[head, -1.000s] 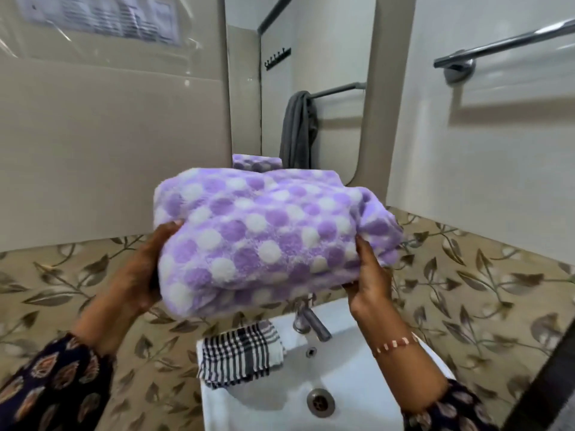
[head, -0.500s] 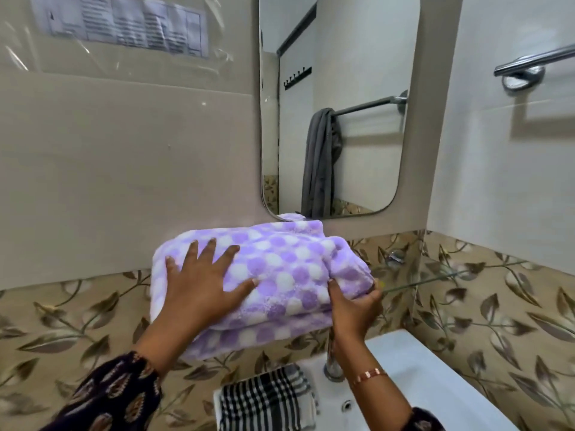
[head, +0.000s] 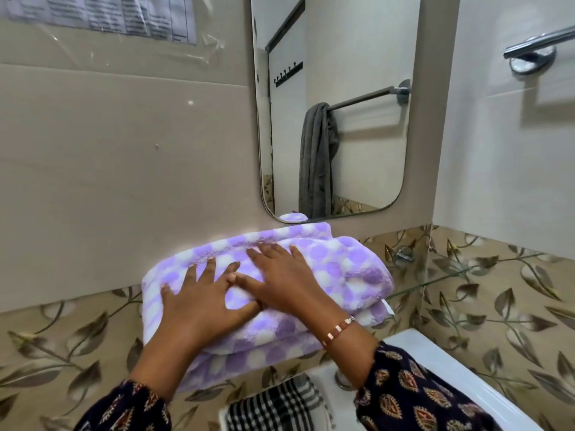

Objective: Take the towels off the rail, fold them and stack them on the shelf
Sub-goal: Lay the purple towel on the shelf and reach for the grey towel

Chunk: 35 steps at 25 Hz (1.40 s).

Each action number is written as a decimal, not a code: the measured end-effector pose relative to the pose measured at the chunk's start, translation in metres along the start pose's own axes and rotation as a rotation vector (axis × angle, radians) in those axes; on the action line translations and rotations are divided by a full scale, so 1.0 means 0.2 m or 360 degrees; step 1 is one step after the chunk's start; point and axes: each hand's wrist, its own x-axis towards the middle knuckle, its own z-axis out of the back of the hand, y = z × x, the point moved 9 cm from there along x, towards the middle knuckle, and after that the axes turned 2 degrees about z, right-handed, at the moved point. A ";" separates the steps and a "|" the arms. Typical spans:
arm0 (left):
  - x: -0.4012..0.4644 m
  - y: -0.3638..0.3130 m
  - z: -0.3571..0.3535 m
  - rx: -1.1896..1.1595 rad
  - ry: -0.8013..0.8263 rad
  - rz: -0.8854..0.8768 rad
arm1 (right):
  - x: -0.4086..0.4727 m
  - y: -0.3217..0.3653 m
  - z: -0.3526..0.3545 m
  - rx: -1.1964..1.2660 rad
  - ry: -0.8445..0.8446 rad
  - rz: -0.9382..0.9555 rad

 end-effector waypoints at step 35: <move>-0.58 -2.04 0.50 0.0050 -0.0334 -0.1144 | -1.73 -1.05 2.34 -0.1786 -0.0683 -0.1011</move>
